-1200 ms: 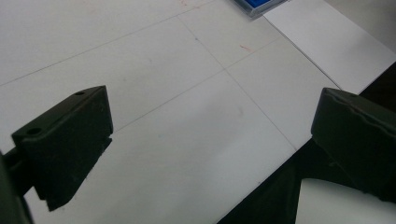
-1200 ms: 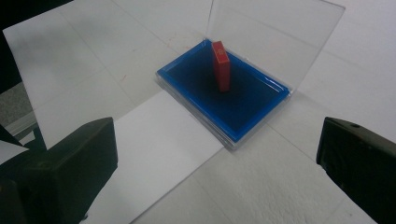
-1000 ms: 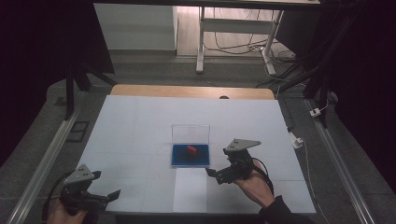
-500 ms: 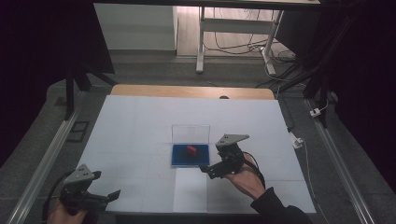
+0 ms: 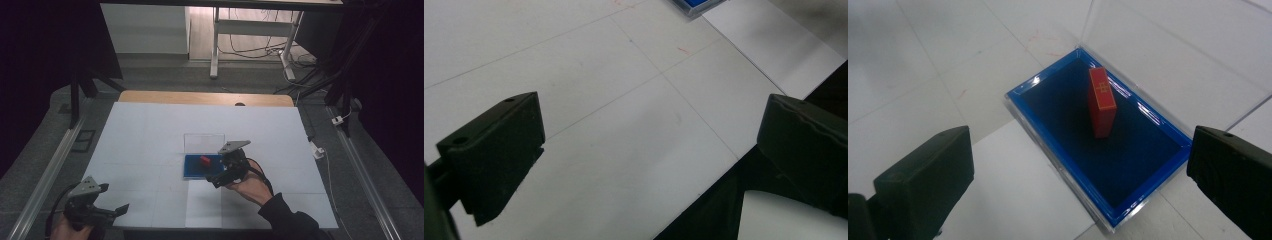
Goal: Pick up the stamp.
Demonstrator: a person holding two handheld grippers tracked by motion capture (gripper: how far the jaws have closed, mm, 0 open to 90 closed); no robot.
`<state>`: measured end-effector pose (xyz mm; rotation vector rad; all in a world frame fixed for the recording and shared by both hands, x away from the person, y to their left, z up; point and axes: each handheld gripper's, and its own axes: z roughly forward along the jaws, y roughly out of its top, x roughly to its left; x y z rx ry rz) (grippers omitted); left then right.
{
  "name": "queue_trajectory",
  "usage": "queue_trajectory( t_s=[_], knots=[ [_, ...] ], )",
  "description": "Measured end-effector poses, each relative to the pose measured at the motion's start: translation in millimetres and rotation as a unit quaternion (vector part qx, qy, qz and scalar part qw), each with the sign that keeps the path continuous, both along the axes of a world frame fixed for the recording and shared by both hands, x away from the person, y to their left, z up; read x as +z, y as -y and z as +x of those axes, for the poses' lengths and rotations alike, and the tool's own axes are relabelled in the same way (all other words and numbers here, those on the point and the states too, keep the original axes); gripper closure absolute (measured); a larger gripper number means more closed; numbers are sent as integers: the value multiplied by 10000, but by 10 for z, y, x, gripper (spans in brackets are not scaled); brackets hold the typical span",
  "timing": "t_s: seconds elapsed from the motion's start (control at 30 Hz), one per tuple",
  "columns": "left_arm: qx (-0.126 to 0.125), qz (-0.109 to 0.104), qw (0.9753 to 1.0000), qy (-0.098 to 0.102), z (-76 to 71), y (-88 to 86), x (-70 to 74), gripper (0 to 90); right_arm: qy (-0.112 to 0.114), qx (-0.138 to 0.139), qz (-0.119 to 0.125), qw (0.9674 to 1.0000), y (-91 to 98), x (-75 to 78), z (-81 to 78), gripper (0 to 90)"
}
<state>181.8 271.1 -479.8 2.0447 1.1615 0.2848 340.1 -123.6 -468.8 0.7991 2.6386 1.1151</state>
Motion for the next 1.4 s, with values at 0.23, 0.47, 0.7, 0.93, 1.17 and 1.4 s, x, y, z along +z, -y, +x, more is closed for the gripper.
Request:
queue_trajectory(
  t_s=[0.23, 0.47, 0.7, 0.93, 1.17, 1.4],
  knots=[
    [-10, -18, 10000, -10, 3, -3, 0, 0, -33, 10, -123, 9999, -92, -75, 98, 0],
    [-12, -18, 10000, -30, 8, -2, -3, 0, -31, 51, -245, 9997, -168, -148, 168, 0],
    [-11, -27, 10000, -47, 11, -2, -4, 0, -8, 58, -259, 9996, -238, -188, 236, 47],
    [-16, -26, 10000, -60, 14, -2, -5, 0, 56, 167, -387, 9991, -277, -202, 312, 297],
    [-21, -24, 10000, -60, 14, -2, -5, 0, 22, 251, -395, 9989, -305, -210, 401, 591],
    [-26, -27, 10000, -64, 15, -2, -6, 0, -91, 332, -377, 9987, -312, -248, 447, 783]
  ],
)
